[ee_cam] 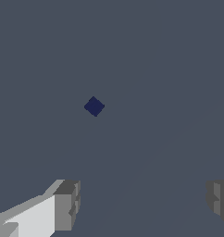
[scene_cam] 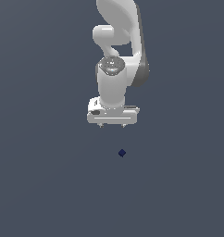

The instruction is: Pick up the object and move it to a goal position.

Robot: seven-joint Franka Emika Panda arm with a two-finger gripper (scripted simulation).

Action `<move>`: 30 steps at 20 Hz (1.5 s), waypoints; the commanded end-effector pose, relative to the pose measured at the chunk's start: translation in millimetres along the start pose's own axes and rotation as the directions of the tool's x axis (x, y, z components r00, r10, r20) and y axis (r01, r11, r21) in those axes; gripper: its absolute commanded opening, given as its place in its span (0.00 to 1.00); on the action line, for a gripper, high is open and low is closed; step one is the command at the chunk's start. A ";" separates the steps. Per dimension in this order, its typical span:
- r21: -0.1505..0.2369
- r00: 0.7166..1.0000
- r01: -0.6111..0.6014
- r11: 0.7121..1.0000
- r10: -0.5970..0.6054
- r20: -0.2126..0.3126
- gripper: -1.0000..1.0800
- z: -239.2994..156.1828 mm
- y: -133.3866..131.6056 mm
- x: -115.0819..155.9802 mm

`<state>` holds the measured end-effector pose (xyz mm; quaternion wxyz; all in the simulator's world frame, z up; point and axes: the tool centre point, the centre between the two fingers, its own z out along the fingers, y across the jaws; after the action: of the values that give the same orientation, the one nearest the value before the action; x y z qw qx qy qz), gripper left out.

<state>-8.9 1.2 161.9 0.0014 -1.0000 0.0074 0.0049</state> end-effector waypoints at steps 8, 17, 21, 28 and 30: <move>-0.014 1.000 0.029 0.999 -0.029 -0.002 0.96 5.4 -15.8 -0.8; -0.016 0.999 0.041 0.999 -0.041 -0.002 0.96 7.0 -18.8 -0.4; -0.018 0.997 0.082 0.996 -0.082 -0.002 0.96 10.9 -20.6 3.4; -0.020 0.978 0.207 0.978 -0.207 0.001 0.96 23.4 -25.2 14.8; -0.021 0.967 0.256 0.966 -0.256 0.002 0.96 28.4 -27.1 19.1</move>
<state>7.3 26.8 137.2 -0.0084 -0.9946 -0.1037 0.0041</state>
